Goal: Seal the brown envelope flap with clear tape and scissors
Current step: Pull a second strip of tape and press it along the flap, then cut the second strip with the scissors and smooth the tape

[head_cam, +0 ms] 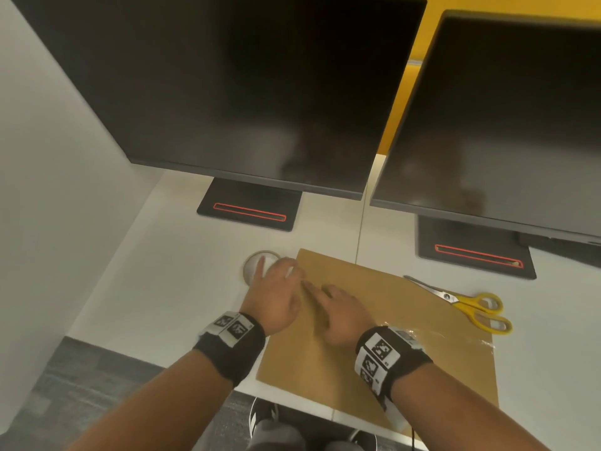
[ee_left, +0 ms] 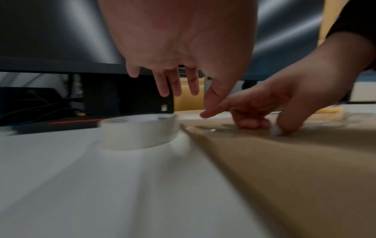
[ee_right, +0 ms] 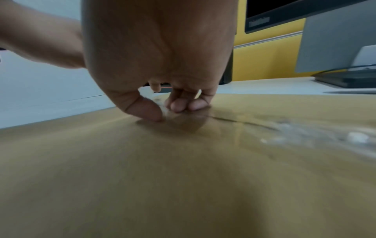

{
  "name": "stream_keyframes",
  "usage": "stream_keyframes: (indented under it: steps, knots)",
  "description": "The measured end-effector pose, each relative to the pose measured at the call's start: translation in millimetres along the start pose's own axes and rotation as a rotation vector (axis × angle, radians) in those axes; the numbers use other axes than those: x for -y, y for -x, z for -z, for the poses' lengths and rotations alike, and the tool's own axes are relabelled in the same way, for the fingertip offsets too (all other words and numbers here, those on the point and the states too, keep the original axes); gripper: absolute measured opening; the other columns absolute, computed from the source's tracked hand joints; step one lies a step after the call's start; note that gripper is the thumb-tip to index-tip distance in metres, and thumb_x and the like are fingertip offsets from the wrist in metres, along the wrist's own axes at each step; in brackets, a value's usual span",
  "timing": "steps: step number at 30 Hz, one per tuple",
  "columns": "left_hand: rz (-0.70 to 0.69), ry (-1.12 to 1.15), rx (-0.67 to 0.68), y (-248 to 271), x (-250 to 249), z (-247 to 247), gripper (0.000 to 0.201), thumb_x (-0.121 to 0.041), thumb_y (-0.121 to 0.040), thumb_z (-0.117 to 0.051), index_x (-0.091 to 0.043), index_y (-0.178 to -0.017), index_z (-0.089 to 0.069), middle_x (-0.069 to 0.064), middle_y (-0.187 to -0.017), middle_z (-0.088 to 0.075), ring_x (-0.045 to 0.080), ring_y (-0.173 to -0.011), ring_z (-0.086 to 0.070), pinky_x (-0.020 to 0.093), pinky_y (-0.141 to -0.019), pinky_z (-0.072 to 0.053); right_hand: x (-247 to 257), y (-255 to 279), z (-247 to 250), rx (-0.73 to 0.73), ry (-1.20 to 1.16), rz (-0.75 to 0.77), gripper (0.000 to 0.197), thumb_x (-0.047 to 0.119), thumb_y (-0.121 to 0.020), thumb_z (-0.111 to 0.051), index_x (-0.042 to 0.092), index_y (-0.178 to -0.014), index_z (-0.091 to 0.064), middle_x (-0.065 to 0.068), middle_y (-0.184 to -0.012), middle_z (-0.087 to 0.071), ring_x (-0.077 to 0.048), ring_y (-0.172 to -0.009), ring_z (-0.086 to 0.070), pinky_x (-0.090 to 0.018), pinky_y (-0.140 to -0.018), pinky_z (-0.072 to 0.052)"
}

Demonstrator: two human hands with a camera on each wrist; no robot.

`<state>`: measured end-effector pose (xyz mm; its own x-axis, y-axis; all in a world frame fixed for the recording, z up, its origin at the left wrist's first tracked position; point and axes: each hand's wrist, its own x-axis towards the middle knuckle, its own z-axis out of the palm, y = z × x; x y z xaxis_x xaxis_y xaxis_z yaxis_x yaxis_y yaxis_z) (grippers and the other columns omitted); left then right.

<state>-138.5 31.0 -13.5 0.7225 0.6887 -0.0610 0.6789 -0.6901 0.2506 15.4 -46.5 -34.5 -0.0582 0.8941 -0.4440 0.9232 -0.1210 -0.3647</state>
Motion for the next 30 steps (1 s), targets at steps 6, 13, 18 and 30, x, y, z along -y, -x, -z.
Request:
stream_keyframes:
  steps: [6,13,18,30]
  knots:
    - [-0.099,-0.005,0.178,-17.8,-65.0,-11.5,0.05,-0.026,-0.098,-0.036,-0.023,-0.147,-0.027,0.004,-0.159,-0.017,0.019,-0.146,-0.015,0.045,-0.118,-0.004,-34.5,26.6,1.0,-0.257,-0.026,-0.174,0.041,0.028,-0.087,-0.047,0.019,-0.126,-0.054,-0.007,-0.125,-0.052,-0.028,-0.113,-0.05,-0.038,-0.094,-0.042]
    - [-0.21,-0.066,0.417,-28.1,-103.4,-49.6,0.065,-0.051,-0.095,-0.037,-0.039,-0.15,-0.003,0.001,-0.159,0.017,0.023,-0.147,0.01,0.047,-0.117,-0.003,-129.9,85.2,23.2,-0.38,-0.002,-0.529,0.045,0.012,-0.09,-0.039,0.02,-0.133,-0.049,-0.009,-0.138,-0.042,-0.03,-0.12,-0.047,-0.039,-0.098,-0.042]
    - [-0.168,-0.121,0.428,-33.5,-118.2,-71.9,0.063,-0.054,-0.095,-0.032,-0.043,-0.148,-0.001,0.001,-0.158,0.02,0.028,-0.147,0.014,0.051,-0.116,-0.003,-177.0,110.3,25.6,-0.263,0.04,-0.626,0.056,0.014,-0.095,-0.032,0.03,-0.148,-0.022,-0.001,-0.159,-0.015,-0.025,-0.144,-0.019,-0.045,-0.116,-0.024]
    - [-0.118,-0.085,0.404,-33.7,-121.3,-73.3,0.064,-0.059,-0.093,-0.032,-0.046,-0.148,-0.001,-0.004,-0.159,0.017,0.021,-0.147,0.014,0.047,-0.117,-0.002,-199.5,122.2,23.2,-0.285,0.133,-0.584,0.048,0.021,-0.095,-0.036,0.037,-0.14,-0.035,-0.006,-0.138,-0.046,-0.026,-0.126,-0.045,-0.043,-0.11,-0.032]
